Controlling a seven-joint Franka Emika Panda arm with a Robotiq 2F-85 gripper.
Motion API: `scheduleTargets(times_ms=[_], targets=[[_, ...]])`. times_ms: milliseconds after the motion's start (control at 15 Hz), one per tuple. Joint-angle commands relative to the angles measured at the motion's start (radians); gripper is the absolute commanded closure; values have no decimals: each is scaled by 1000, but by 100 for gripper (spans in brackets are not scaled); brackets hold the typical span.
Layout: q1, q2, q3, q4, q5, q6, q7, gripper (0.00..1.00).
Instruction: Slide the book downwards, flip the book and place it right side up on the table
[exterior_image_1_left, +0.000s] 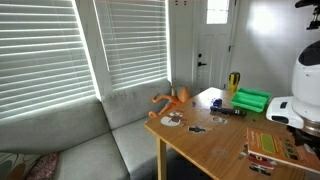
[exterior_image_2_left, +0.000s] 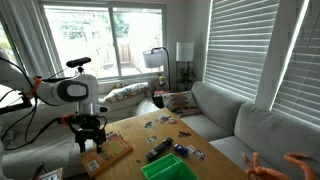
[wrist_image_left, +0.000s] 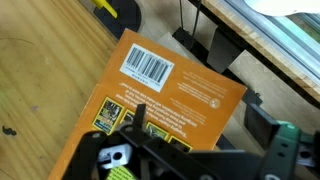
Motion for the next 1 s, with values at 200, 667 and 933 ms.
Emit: scheduleTargets(times_ms=[200,667,933], targets=[[11,54,32,1,-72,-13,59,0],[6,87,50,1,-129,-50,115,0],[9,111,49,1,-140,-46,125,0]])
